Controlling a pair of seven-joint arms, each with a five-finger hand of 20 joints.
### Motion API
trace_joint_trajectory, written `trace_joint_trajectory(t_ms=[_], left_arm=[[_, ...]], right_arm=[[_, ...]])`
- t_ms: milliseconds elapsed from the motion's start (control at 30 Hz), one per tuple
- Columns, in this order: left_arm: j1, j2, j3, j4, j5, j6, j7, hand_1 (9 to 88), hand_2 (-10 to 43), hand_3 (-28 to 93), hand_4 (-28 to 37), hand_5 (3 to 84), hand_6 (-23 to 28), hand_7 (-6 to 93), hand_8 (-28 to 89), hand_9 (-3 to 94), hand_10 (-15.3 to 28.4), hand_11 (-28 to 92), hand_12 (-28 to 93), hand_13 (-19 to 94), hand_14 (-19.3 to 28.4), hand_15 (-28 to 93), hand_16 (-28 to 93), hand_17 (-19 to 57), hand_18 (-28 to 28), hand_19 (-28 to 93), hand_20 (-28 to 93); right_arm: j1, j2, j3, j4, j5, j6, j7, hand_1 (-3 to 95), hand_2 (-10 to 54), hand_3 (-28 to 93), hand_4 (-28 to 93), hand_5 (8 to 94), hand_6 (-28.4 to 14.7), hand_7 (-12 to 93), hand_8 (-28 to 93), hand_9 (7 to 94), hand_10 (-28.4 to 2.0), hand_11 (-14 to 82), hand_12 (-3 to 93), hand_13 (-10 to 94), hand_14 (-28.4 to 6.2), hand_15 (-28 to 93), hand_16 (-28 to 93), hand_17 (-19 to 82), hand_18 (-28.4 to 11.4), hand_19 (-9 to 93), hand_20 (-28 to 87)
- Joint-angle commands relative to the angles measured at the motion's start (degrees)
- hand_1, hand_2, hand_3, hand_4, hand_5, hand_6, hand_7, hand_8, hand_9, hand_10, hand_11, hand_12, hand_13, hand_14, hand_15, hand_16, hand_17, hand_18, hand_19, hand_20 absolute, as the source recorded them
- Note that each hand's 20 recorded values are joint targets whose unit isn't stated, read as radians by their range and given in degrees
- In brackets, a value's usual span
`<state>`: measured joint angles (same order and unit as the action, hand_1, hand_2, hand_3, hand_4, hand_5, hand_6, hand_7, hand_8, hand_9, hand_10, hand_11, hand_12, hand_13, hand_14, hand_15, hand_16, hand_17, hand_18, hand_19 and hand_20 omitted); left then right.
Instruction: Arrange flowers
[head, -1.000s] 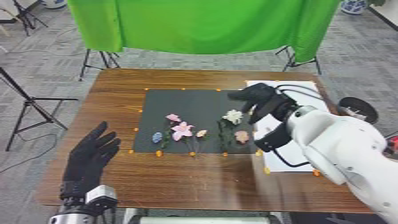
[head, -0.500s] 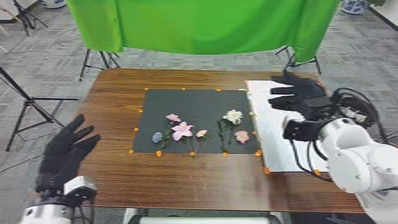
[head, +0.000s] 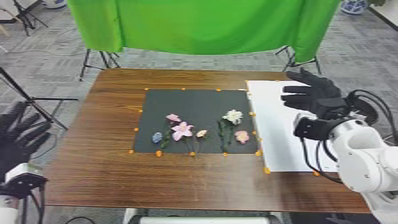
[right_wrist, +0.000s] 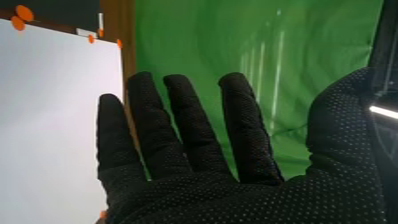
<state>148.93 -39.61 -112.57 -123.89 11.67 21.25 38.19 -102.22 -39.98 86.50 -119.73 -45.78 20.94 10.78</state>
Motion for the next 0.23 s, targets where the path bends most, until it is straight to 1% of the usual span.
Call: trace_joint_trajectory(t_ms=[33, 67, 100, 133, 167, 200, 233], left_arm=[[-0.9, 1.12, -0.75, 0.14, 4.49, -2.68, -0.16, 28.1, 5.6, 62, -22.1, 34.5, 3.9, 7.6, -8, 31.7, 15.8, 21, 12, 19, 22.1, 47, -6, -10.6, 20.3, 39, 12], [-0.8, 1.1, -0.93, 0.15, 4.89, -3.09, -0.79, 28.3, 5.7, 62, -21.9, 34.9, 4.4, 7.9, -8, 32.0, 16.0, 21, 13, 20, 22.4, 48, -7, -10.5, 20.3, 39, 13], [-1.5, 0.53, -0.91, 0.37, 6.06, -3.85, -2.44, 28.3, 5.6, 62, -21.8, 35.3, 5.0, 8.0, -8, 32.4, 16.4, 22, 13, 20, 23.0, 50, -7, -10.3, 20.6, 40, 13], [-0.8, 1.02, -1.06, 0.22, 5.58, -3.49, -1.58, 28.3, 5.6, 62, -21.8, 35.5, 5.3, 8.1, -8, 32.7, 16.6, 22, 13, 21, 23.4, 51, -7, -10.0, 20.9, 41, 14], [-1.7, 0.66, -0.95, 0.45, 6.14, -4.13, -2.79, 28.3, 5.5, 62, -21.8, 35.6, 5.5, 8.2, -8, 32.7, 16.7, 23, 13, 21, 23.6, 51, -7, -10.0, 20.9, 41, 14], [-1.8, 0.44, -1.35, 0.58, 6.48, -4.9, -3.36, 28.3, 5.6, 62, -21.9, 35.6, 5.6, 8.2, -8, 32.7, 16.7, 23, 13, 21, 23.7, 52, -8, -10.0, 21.1, 41, 14], [-2.6, -0.38, -1.65, 0.82, 7.57, -5.77, -5.65, 28.3, 5.6, 62, -21.9, 35.6, 5.6, 8.1, -8, 32.7, 16.7, 23, 13, 21, 23.8, 52, -8, -9.9, 21.2, 41, 14]], right_arm=[[-3.0, -0.4, 0.7, 0.3, 0.5, -0.2, -1.8, 14.6, 12.7, 82, -27, 41.6, -0.7, 17, -12, 45.0, -17.6, 11.9, 13.3, 34, -21.1, 27, 15, 5, -24.4, 40, 13], [-2.8, -0.5, 0.7, 0.4, 0.6, -0.7, -1.6, 14.5, 12.8, 82, -27, 41.6, -0.6, 17, -12, 45.1, -17.5, 11.9, 13.3, 34, -21.1, 28, 15, 5, -24.4, 40, 13], [-3.2, -0.5, 1.0, 0.2, 0.5, -0.6, -1.2, 14.4, 12.8, 82, -27, 41.6, -0.5, 17, -12, 45.1, -17.6, 11.9, 13.3, 34, -21.0, 28, 15, 5, -24.4, 40, 13], [-2.4, -0.5, 0.4, 0.5, 0.4, -0.7, -1.2, 14.4, 12.8, 82, -27, 41.6, -0.5, 17, -12, 45.2, -17.5, 11.9, 13.3, 34, -21.0, 28, 15, 4, -24.4, 40, 13], [-2.7, -0.5, 0.5, 0.5, 0.7, -0.8, -1.6, 14.4, 12.8, 82, -27, 41.6, -0.5, 17, -12, 45.3, -17.5, 11.8, 13.3, 35, -20.9, 28, 15, 4, -24.4, 41, 13], [-2.2, -0.5, 0.3, 0.7, 0.9, -1.2, -1.7, 14.4, 12.8, 82, -27, 41.6, -0.5, 17, -12, 45.4, -17.5, 11.8, 13.3, 35, -20.9, 29, 15, 4, -24.4, 41, 13], [-2.5, -0.5, 0.5, 0.5, 0.7, -0.8, -1.4, 14.3, 12.8, 82, -27, 41.6, -0.5, 17, -12, 45.4, -17.5, 11.8, 13.3, 35, -20.9, 29, 15, 4, -24.4, 41, 13]])
